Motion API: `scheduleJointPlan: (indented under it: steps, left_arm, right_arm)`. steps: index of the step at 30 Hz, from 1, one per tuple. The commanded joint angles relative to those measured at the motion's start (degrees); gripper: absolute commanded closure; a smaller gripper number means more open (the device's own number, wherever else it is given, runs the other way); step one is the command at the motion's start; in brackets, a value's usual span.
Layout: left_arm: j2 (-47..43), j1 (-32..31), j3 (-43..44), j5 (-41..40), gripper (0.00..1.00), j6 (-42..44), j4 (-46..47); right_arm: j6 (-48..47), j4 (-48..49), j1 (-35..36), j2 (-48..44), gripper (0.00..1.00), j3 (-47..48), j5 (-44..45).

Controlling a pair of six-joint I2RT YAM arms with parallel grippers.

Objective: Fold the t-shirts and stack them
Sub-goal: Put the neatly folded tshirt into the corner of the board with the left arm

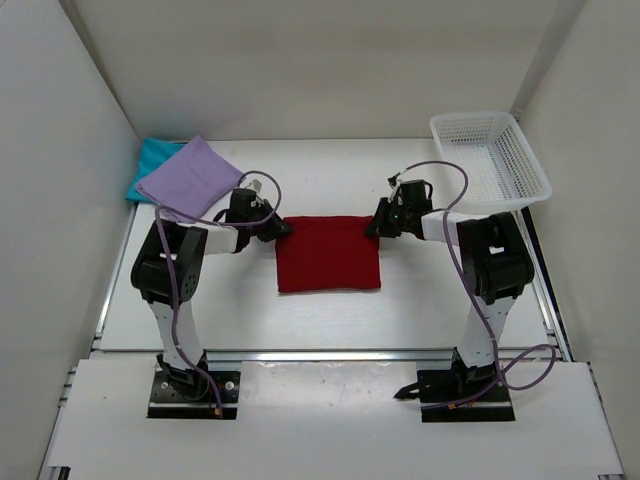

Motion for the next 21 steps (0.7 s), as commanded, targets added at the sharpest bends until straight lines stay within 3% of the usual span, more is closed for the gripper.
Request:
scheduleJointPlan:
  steps: [1,3,7,8,9,13,16,21]
  left_arm:
    - [-4.14,1.74,-2.39,-0.25,0.88,-0.42,3.45]
    - [-5.81,1.66,-4.15,1.33,0.87,-2.08,6.27]
    - [-12.92,1.57,-8.19,1.26,0.65,-2.53,8.74]
    - [-15.20,1.57,-8.63,-0.14,0.56,-1.13,6.91]
    - [-16.27,1.66,-9.25,-0.68,0.53,0.10,5.50]
    - [-21.89,2.88,-14.16,-0.60,0.45,2.21,1.20]
    - [-23.49,2.27,-16.89,-3.14,0.42,5.90,-4.77]
    - [-22.09,1.66,-20.58,-3.06,0.36,8.55,-7.08]
  right_arm:
    - [-0.89,1.24,-0.27,0.72,1.00,2.46,-1.11]
    - [-1.33,0.71,-0.09,0.38,1.00,3.17,-1.37]
    - [-1.59,-1.13,0.61,-3.48,0.98,4.22,-1.02]
    - [-1.68,-1.13,0.96,-5.93,0.88,3.96,-1.37]
    - [-1.68,-1.74,1.31,-6.82,0.76,3.44,-1.37]
    - [-1.25,-0.96,2.54,-15.94,0.45,-3.39,0.47]
    - [0.33,0.88,2.99,-24.30,0.36,-10.43,0.56]
    - [0.86,2.65,5.35,-33.27,0.32,-21.34,2.06]
